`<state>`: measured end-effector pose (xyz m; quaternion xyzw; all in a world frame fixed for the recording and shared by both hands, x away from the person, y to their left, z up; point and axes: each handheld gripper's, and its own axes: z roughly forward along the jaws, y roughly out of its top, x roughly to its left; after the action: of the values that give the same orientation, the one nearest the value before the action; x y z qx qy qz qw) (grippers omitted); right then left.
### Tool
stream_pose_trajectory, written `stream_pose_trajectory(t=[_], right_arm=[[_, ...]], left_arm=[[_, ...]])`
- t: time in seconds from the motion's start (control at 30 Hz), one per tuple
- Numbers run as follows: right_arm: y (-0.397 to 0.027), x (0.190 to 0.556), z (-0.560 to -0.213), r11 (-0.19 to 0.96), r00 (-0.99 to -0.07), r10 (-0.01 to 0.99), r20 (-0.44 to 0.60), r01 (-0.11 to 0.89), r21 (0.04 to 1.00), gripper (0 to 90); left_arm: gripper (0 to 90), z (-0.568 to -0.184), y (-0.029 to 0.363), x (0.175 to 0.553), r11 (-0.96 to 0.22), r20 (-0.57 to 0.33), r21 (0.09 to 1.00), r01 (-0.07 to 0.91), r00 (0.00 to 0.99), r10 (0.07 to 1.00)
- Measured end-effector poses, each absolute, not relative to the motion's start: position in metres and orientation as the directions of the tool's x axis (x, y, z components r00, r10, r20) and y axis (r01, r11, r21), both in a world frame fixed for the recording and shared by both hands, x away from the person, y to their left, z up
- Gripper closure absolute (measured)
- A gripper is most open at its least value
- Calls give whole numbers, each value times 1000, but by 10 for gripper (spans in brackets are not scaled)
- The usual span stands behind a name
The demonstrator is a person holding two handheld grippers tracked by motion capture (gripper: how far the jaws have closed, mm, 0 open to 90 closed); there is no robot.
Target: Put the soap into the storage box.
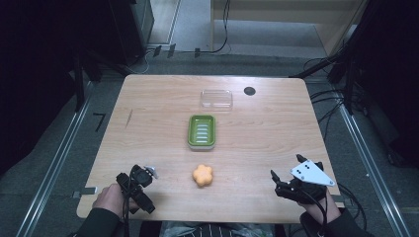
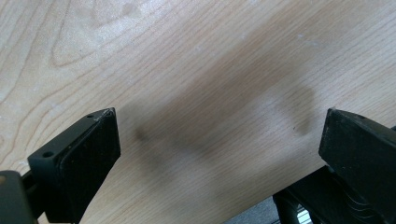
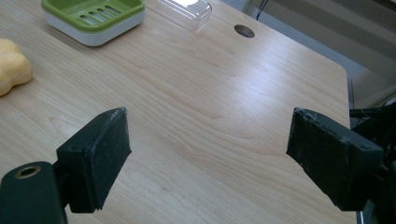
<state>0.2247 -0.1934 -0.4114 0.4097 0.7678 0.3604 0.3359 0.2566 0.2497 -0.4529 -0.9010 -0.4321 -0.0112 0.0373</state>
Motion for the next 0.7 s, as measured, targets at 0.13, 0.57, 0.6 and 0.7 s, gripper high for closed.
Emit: stream_pose_trajectory(t=[0.13,0.57,0.6,0.7], right_arm=[[-194,225,-412,393,-430,877,-212,392,832,137],[-194,226,-412,399,-438,873,-215,386,832,137],[-194,226,-412,401,-438,873,-217,388,830,137],[-194,227,-412,391,-433,878,-205,400,829,137]], left_arm=[[0,-453,248,257,-632,54,-57,773,634,771],[0,-450,240,259,-641,27,-23,767,641,767],[0,-450,239,260,-645,28,-12,764,645,764],[0,-449,237,260,-652,23,-7,758,652,758]])
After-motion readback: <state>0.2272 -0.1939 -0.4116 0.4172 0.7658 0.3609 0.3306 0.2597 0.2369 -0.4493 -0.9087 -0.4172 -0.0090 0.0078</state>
